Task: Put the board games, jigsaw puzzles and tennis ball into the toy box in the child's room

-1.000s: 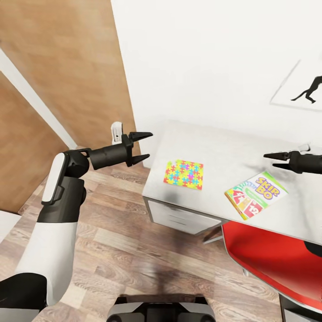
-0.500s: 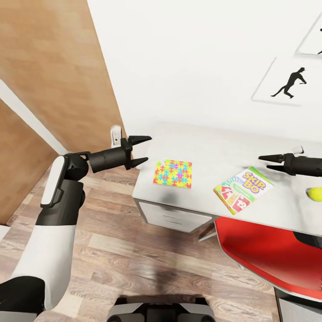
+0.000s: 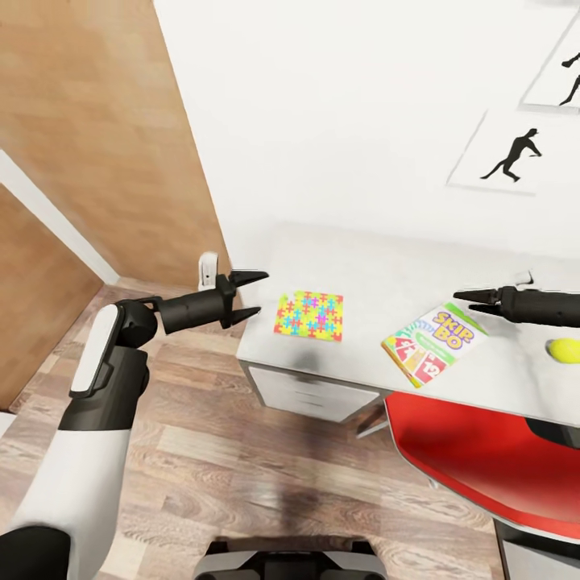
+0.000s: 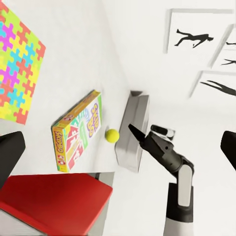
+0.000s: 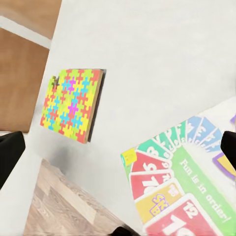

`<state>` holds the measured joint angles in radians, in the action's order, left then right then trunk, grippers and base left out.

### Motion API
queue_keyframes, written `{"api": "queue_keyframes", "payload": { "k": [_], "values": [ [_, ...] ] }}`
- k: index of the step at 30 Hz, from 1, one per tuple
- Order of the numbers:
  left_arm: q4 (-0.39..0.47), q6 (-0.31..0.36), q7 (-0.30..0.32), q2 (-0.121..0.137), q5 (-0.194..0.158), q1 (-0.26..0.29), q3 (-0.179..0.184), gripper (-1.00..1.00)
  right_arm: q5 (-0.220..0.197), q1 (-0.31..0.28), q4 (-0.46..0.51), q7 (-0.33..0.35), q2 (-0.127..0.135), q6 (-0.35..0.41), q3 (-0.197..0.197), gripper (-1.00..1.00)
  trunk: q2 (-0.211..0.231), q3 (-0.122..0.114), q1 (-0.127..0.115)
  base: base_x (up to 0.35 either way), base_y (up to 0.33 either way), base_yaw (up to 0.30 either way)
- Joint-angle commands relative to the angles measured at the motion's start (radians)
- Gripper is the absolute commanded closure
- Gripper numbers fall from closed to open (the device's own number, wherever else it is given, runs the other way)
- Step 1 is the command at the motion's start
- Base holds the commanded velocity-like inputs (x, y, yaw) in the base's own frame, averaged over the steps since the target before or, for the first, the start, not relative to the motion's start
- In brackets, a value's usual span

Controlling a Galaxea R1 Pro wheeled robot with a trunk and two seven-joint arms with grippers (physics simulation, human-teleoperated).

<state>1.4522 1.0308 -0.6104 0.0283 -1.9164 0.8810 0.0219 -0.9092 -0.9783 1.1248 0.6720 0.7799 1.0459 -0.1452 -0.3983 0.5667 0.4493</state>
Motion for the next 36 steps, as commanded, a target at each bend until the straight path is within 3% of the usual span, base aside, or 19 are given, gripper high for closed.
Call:
{"api": "queue_keyframes", "payload": {
  "k": [1,5,10,12,20,22,25,27,28,30,36],
  "values": [
    [0.009,0.0,-0.01,0.002,-0.009,-0.008,0.001,-1.0,0.006,0.018,0.024,0.007,0.001,0.001,0.0,-1.0,-0.002,0.0,0.001,0.0,0.0,-0.008],
    [0.032,0.0,-0.009,0.003,-0.007,-0.025,0.002,-1.0,0.006,0.057,0.07,0.006,0.001,0.001,0.013,-1.0,-0.002,-0.006,0.001,0.0,0.0,-0.006],
    [0.089,0.0,-0.008,0.001,-0.005,-0.072,0.005,-1.0,0.006,0.15,0.163,0.005,-0.006,0.001,0.069,-1.0,-0.002,-0.014,0.001,0.0,0.0,-0.003],
    [0.108,0.0,-0.008,-0.002,-0.005,-0.103,0.006,-1.0,0.006,0.203,0.215,0.004,-0.016,0.001,0.103,-1.0,-0.002,-0.017,0.001,0.0,0.0,-0.002],
    [0.127,0.0,-0.008,-0.008,0.004,-0.161,0.013,-1.0,0.008,0.303,0.315,-0.021,-0.048,0.001,0.183,-1.0,-0.002,-0.03,0.001,0.0,0.0,0.0],
    [0.132,0.0,-0.007,-0.009,0.02,-0.179,0.026,-1.0,0.009,0.349,0.359,-0.055,-0.069,0.001,0.225,-1.0,-0.002,-0.033,0.001,0.0,0.0,0.0],
    [0.136,0.0,-0.006,-0.01,0.028,-0.186,0.032,-1.0,0.008,0.369,0.38,-0.075,-0.08,0.001,0.247,-1.0,-0.002,-0.038,0.001,0.0,0.0,0.0],
    [0.142,-0.001,-0.001,-0.011,0.04,-0.195,0.043,-1.0,0.007,0.399,0.419,-0.113,-0.102,0.001,0.296,-1.0,-0.002,-0.041,0.001,0.0,0.0,0.0],
    [0.142,-0.001,-0.001,-0.011,0.04,-0.195,0.043,-1.0,0.007,0.399,0.419,-0.113,-0.102,0.001,0.296,-1.0,-0.002,-0.043,0.001,0.0,0.0,0.0],
    [0.146,-0.001,0.008,-0.013,0.048,-0.2,0.05,-1.0,0.007,0.419,0.444,-0.139,-0.12,0.001,0.339,-1.0,-0.002,-0.046,0.001,0.0,0.0,0.0],
    [0.148,-0.002,0.034,-0.012,0.064,-0.209,0.058,-1.0,0.008,0.44,0.47,-0.169,-0.143,0.001,0.387,-1.0,-0.002,-0.056,0.001,0.0,0.0,0.0]
  ]
}}
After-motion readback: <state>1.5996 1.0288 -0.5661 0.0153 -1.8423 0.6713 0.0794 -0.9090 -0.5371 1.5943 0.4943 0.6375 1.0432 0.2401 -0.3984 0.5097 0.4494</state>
